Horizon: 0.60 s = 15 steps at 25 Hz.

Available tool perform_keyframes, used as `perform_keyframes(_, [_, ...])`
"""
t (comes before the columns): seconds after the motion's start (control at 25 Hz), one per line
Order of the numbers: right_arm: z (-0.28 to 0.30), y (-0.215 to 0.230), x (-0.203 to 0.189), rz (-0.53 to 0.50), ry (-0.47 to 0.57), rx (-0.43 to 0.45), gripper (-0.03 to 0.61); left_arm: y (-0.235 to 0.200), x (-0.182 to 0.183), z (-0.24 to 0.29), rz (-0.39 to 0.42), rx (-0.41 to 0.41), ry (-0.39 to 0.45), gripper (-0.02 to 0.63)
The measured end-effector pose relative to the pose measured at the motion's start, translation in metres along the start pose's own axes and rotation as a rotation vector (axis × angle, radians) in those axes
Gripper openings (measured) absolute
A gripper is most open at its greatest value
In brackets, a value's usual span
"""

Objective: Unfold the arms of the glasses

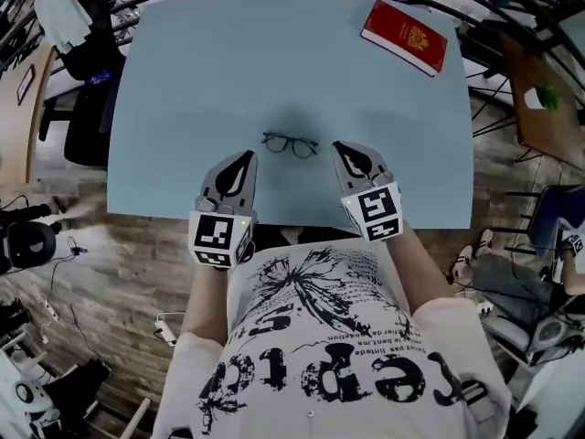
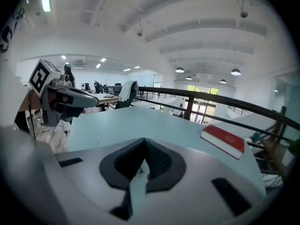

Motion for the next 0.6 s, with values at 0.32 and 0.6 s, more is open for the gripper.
perform_keyframes(0.32, [0.039, 0.008, -0.034, 0.116, -0.190, -0.058, 0.009, -0.022, -0.020, 0.053, 0.086, -0.207, -0.086, 0.018])
perform_keyframes(0.6, [0.072, 0.013, -0.082, 0.057, -0.491, 0.065, 0.041, -0.024, -0.048, 0.078, 0.085, -0.305, -0.150, 0.018])
Point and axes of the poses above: the fingertips, and each gripper's own axes: z forward along the fingers, y to its right, x out of its top, the point moved 4 cm from there along -z, backward along the fingers, and after that the axes turned 8 degrees about x, right-handed, at the moved point
